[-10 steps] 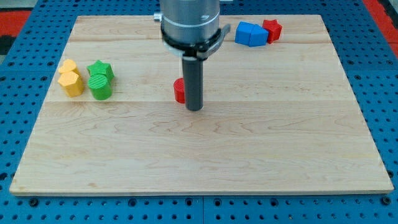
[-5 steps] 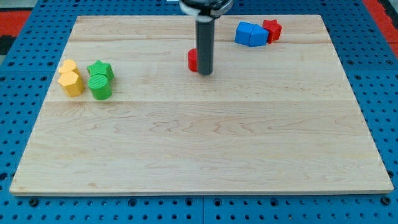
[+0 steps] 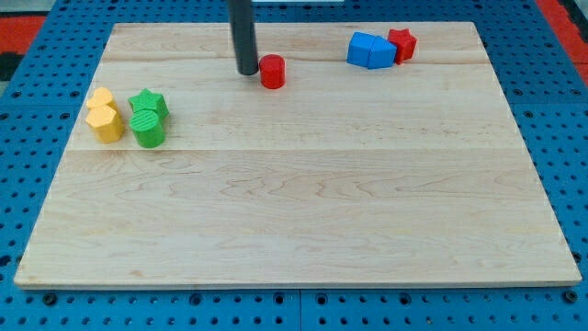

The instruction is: Push the red circle closer to the blue cube

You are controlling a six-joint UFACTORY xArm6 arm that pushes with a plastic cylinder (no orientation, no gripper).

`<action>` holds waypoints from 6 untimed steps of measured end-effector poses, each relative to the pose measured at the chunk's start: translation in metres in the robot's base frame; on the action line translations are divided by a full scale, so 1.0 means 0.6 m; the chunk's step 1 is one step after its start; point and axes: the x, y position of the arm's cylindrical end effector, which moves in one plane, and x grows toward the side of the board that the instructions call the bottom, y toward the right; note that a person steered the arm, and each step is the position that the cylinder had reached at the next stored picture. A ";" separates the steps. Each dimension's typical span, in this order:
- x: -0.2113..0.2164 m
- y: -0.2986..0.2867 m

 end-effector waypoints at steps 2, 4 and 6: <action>0.036 0.029; 0.053 0.039; 0.075 0.103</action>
